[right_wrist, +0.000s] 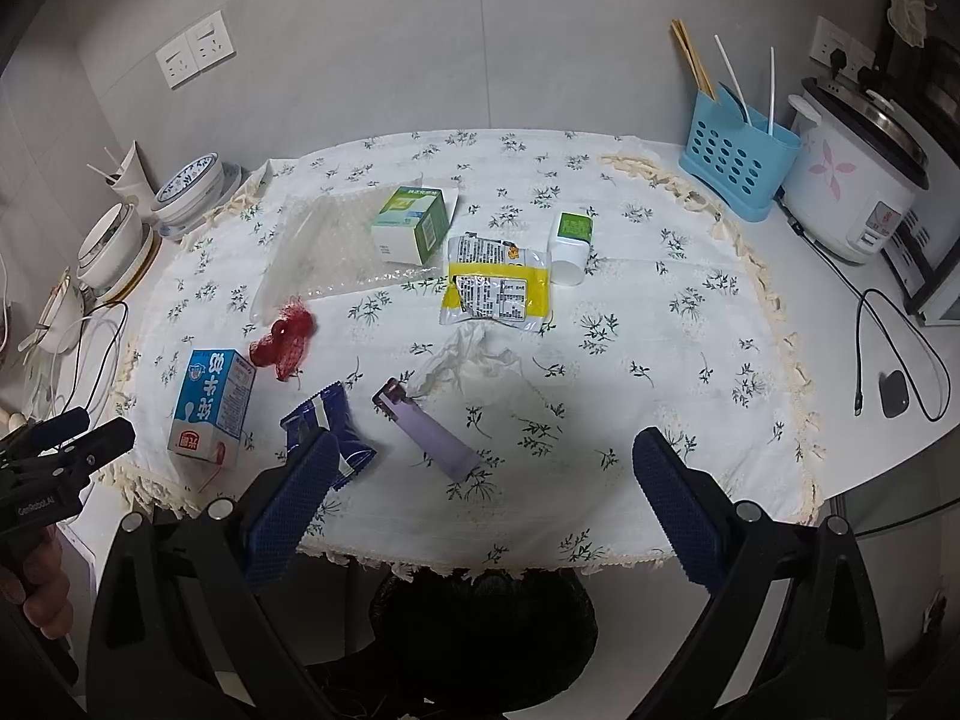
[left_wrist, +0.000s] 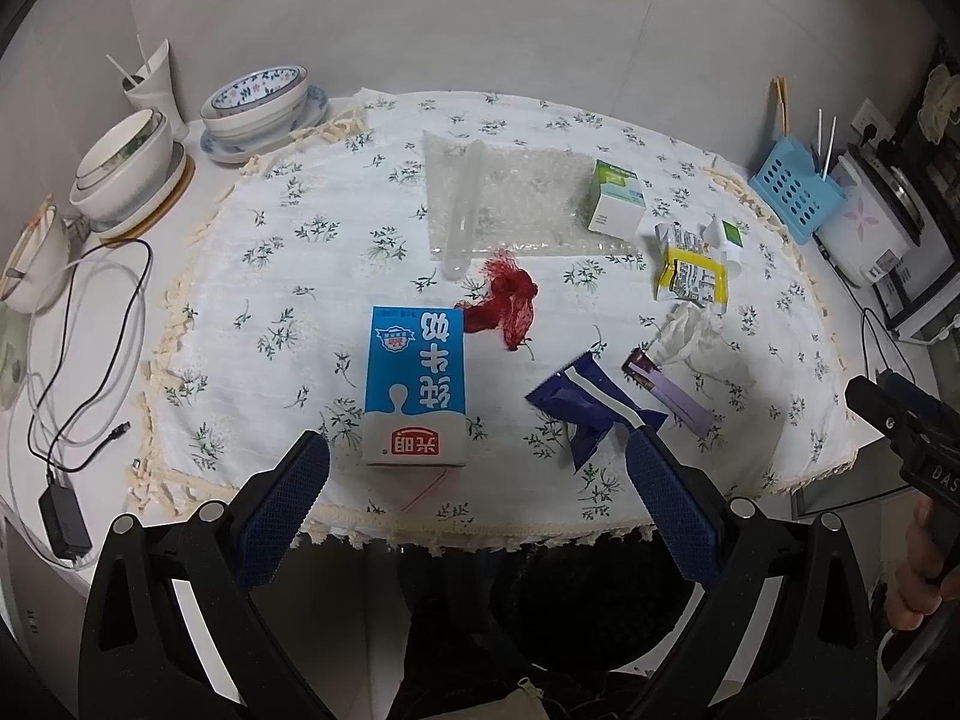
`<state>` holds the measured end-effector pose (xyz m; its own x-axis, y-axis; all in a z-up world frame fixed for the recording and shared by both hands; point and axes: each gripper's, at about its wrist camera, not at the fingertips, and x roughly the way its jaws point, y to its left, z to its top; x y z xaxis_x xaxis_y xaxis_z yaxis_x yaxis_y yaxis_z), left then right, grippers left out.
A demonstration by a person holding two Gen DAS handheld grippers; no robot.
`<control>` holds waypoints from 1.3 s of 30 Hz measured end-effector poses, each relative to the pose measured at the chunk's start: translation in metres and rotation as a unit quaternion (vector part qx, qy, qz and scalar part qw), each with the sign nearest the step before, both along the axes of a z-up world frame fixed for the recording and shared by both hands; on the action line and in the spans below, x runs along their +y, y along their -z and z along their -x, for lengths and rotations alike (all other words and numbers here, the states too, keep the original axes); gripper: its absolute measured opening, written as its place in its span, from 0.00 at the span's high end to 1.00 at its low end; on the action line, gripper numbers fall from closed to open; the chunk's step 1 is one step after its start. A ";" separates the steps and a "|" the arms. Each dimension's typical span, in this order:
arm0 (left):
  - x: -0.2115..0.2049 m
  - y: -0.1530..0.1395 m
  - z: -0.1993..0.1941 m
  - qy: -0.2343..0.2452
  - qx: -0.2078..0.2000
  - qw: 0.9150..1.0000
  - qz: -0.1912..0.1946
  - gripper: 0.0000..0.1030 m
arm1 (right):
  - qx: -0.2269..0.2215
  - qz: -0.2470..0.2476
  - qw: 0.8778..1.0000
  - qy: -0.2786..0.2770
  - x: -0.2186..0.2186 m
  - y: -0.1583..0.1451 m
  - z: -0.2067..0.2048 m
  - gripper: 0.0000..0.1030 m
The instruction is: Collect trash
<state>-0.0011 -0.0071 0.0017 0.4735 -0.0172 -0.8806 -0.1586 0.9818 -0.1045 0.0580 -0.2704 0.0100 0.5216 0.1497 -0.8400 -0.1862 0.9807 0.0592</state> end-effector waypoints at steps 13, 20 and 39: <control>-0.003 0.002 0.000 0.005 0.006 1.000 -0.010 0.06 | 0.006 -0.003 1.000 -0.001 -0.001 0.004 0.001 0.08; -0.004 0.002 0.000 0.005 0.006 1.000 -0.014 0.06 | 0.006 -0.003 1.000 -0.003 -0.002 0.002 0.000 0.08; -0.006 0.005 0.003 0.009 0.009 1.000 -0.017 0.06 | 0.008 -0.008 1.000 -0.004 -0.003 0.003 0.001 0.08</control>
<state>-0.0042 -0.0131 -0.0034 0.4576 0.0033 -0.8891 -0.1418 0.9875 -0.0693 0.0573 -0.2734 0.0071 0.5066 0.1662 -0.8460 -0.1920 0.9784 0.0772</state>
